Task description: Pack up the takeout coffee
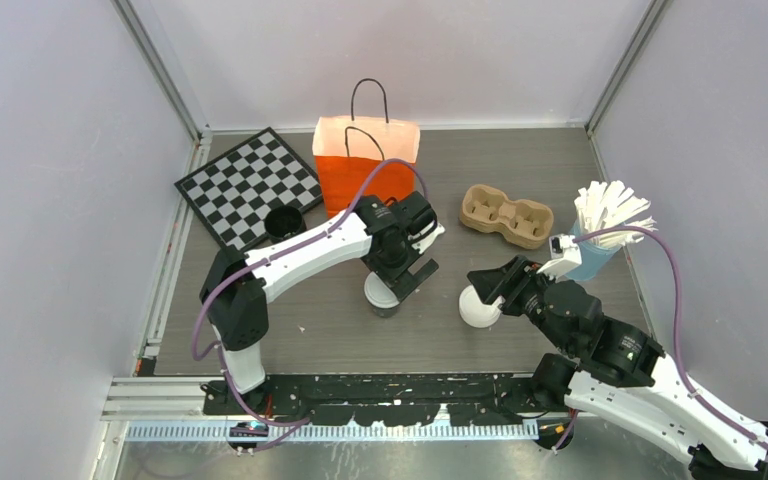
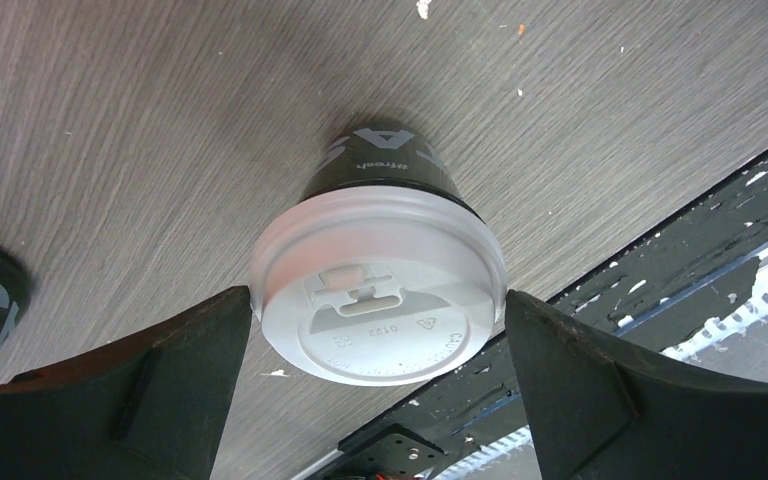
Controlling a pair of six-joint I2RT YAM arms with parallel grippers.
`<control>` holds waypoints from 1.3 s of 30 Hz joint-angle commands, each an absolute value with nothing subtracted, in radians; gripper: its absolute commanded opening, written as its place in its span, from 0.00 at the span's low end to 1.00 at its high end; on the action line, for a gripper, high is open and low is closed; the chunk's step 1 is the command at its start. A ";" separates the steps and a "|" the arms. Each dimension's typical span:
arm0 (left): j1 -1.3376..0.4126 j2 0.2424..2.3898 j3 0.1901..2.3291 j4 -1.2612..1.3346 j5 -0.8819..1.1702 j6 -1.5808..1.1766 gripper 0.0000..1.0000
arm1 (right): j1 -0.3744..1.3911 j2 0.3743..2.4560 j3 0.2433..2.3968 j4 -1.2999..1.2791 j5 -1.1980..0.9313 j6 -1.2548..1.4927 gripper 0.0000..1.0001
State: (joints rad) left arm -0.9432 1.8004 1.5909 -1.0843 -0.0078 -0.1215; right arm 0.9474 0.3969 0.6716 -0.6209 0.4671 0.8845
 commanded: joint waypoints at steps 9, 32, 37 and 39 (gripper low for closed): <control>-0.948 1.729 1.595 -1.067 -0.023 -0.095 1.00 | 0.950 0.471 0.634 -0.504 0.384 0.884 0.68; -0.947 1.711 1.561 -1.045 -0.014 -0.090 1.00 | 0.779 0.847 0.349 0.271 0.018 1.150 0.64; -0.947 1.724 1.569 -1.048 -0.007 -0.094 1.00 | 0.748 0.921 0.320 0.396 -0.072 1.189 0.64; -0.947 1.725 1.568 -1.048 -0.006 -0.094 1.00 | 0.743 0.944 0.323 0.415 -0.084 1.193 0.63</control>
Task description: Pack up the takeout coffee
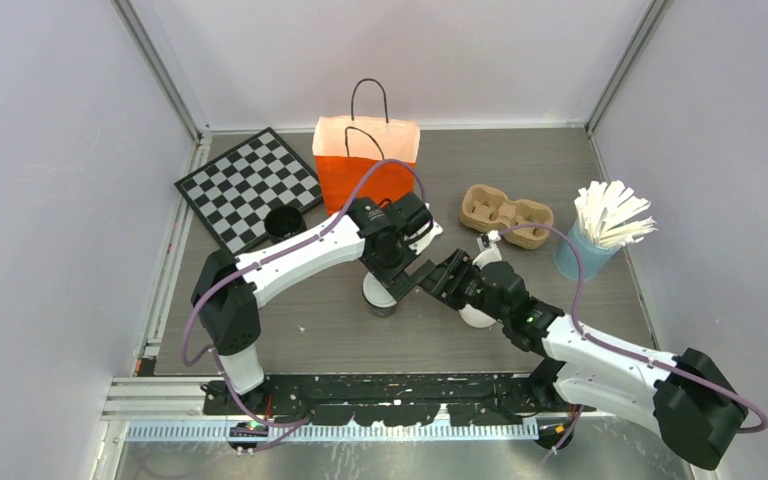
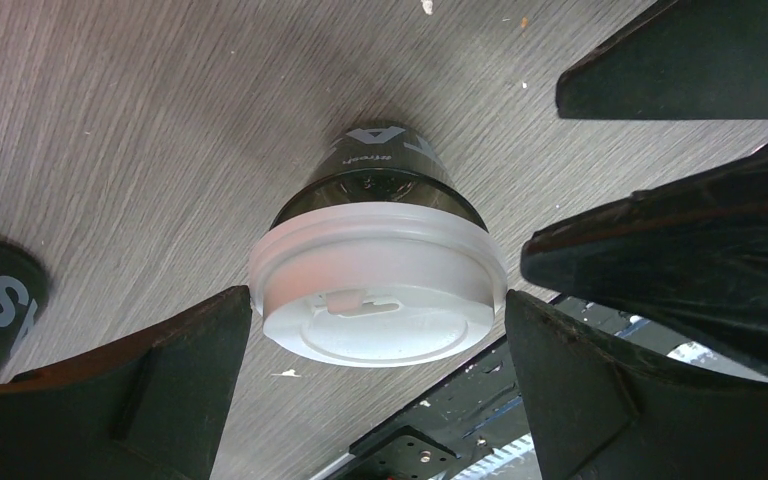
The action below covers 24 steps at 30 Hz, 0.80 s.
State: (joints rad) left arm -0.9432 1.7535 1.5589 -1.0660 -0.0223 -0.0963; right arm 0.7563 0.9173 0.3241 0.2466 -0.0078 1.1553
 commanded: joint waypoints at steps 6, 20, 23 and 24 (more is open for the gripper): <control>-0.947 1.729 1.566 -1.043 -0.006 -0.095 1.00 | 0.736 1.024 0.328 0.490 -0.119 1.214 0.63; -0.948 1.740 1.569 -1.040 -0.005 -0.093 1.00 | 0.738 1.204 0.345 0.618 -0.198 1.229 0.59; -0.947 1.741 1.583 -1.039 -0.005 -0.094 1.00 | 0.738 1.206 0.347 0.605 -0.192 1.226 0.58; -0.947 1.740 1.588 -1.041 -0.005 -0.094 1.00 | 0.737 1.205 0.350 0.600 -0.191 1.225 0.59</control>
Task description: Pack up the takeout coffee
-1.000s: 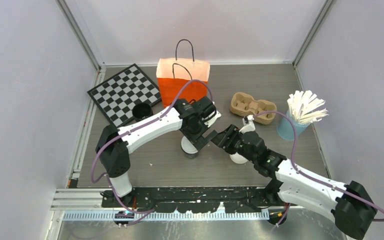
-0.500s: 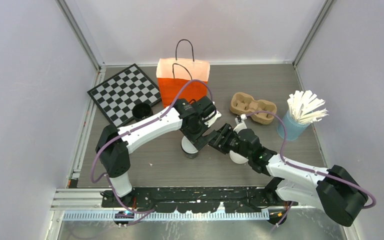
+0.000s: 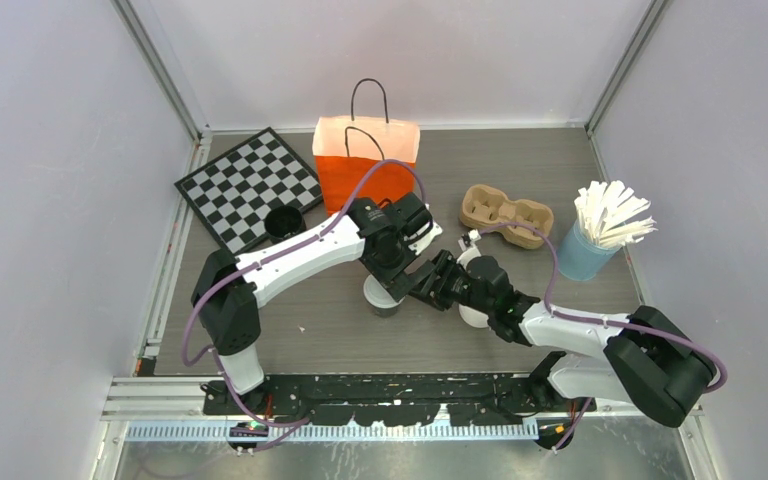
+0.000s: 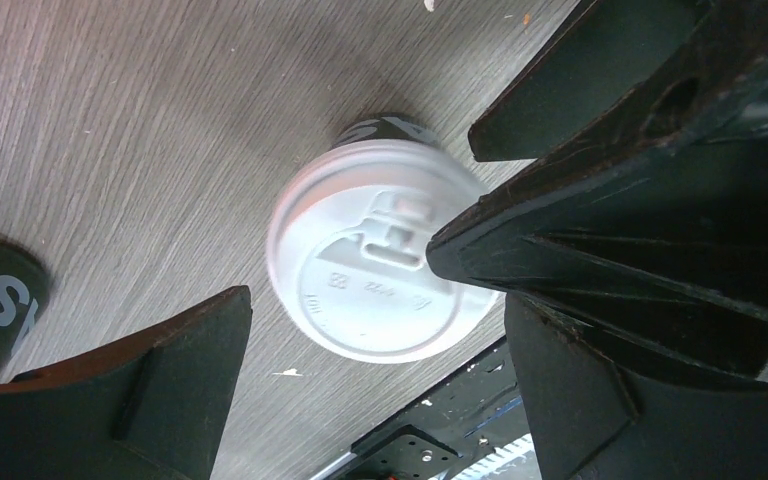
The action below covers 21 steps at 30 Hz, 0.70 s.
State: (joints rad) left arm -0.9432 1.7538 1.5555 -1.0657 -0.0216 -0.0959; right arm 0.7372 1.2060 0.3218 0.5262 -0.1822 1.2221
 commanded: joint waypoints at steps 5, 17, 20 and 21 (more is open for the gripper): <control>-0.947 1.728 1.613 -1.046 -0.016 -0.095 1.00 | 0.737 1.196 0.358 0.569 -0.186 1.208 0.58; -0.883 1.548 1.533 -0.925 -0.155 -0.233 1.00 | 0.738 1.136 0.378 0.450 -0.187 1.158 0.62; -0.816 1.471 1.452 -0.866 -0.102 -0.277 1.00 | 0.737 1.112 0.386 0.406 -0.190 1.138 0.64; -0.790 1.437 1.414 -0.840 -0.069 -0.279 1.00 | 0.738 1.102 0.388 0.393 -0.190 1.132 0.65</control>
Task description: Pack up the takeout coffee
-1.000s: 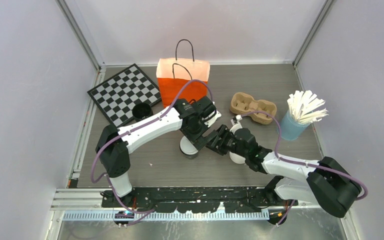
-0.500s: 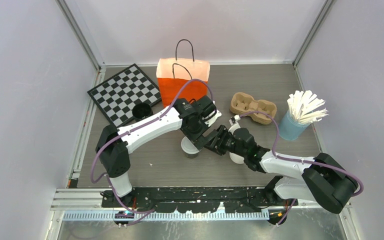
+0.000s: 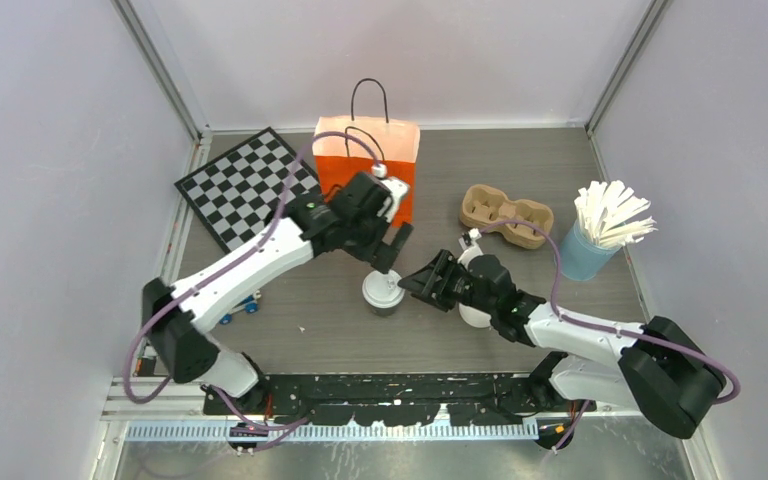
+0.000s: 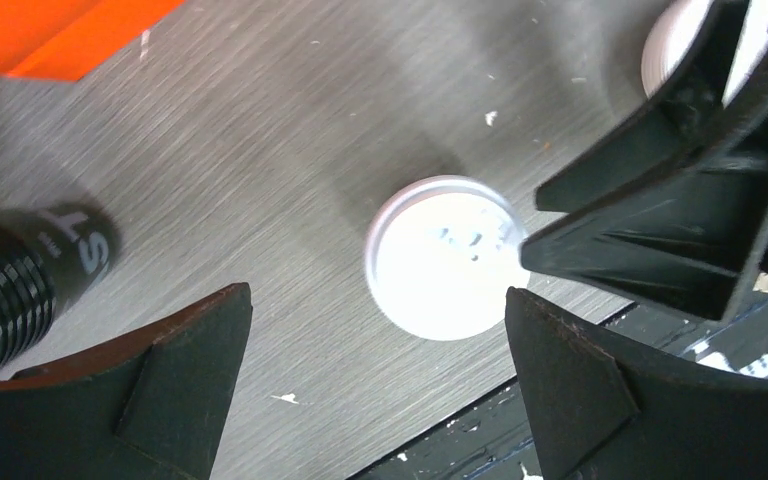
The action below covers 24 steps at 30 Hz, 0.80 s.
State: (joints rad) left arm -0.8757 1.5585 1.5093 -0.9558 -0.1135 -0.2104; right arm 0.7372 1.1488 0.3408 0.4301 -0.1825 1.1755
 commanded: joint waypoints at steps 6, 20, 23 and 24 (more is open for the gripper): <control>-0.624 1.233 1.193 -0.687 0.083 -0.368 1.00 | 0.737 1.043 0.423 0.264 -0.179 1.061 0.68; -0.526 1.069 0.933 -0.563 0.287 -0.411 0.94 | 0.738 0.913 0.581 -0.073 -0.014 0.807 0.71; -0.526 1.019 0.887 -0.535 0.278 -0.408 0.97 | 0.737 0.910 0.621 -0.126 0.023 0.781 0.70; -0.525 1.007 0.876 -0.534 0.267 -0.407 0.97 | 0.737 0.912 0.631 -0.128 0.021 0.780 0.70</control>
State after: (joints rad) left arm -0.5293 1.0771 0.9085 -0.6125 0.2401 -0.4118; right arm 0.7372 0.9272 0.5579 -0.0551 -0.0502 0.8608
